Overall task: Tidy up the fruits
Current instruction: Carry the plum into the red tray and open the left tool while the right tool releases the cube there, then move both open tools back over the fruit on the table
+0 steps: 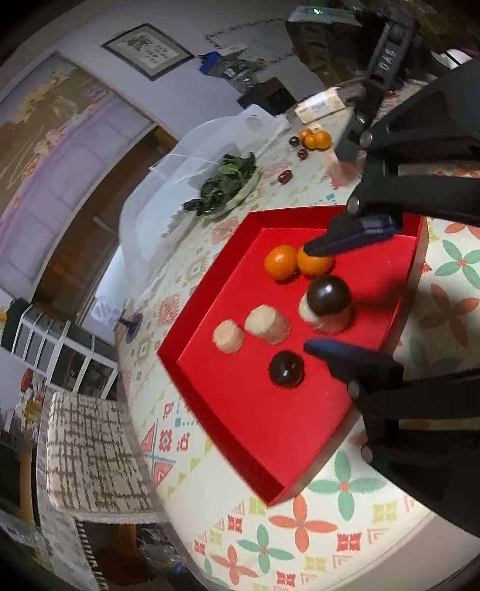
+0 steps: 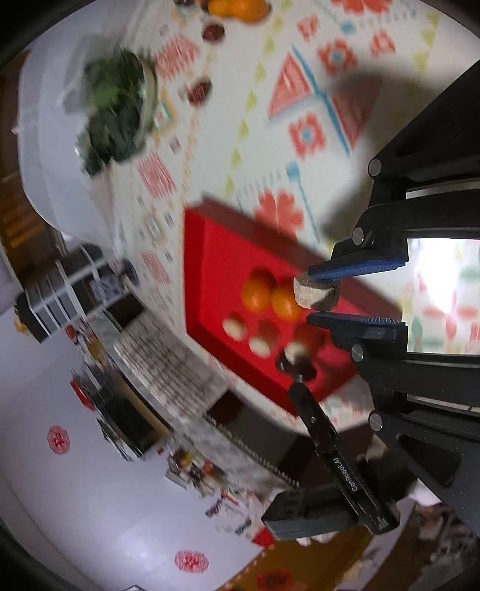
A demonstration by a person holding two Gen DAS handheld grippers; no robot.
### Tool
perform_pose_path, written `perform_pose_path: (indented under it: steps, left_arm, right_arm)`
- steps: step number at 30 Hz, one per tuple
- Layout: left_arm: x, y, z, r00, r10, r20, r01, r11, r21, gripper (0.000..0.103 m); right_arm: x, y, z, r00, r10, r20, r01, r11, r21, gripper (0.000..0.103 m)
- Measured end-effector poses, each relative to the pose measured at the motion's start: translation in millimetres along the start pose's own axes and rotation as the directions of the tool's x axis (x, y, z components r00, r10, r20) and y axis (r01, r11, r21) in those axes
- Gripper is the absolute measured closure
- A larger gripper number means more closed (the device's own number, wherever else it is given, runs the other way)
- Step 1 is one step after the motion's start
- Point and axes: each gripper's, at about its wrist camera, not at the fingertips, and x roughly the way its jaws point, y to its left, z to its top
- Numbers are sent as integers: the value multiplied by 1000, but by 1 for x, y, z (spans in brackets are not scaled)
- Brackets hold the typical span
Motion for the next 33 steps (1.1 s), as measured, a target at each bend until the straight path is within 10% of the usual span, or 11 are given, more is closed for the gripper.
perform_pose_path:
  steps: [18, 33]
  left_arm:
    - [-24, 34, 12, 999, 4, 41, 2, 990, -138, 35]
    - [-22, -53, 4, 997, -83, -4, 83, 995, 58, 20]
  right_arm:
    - [47, 34, -6, 998, -9, -56, 5, 998, -63, 70]
    - [-28, -34, -12, 991, -122, 56, 121, 992, 28, 46]
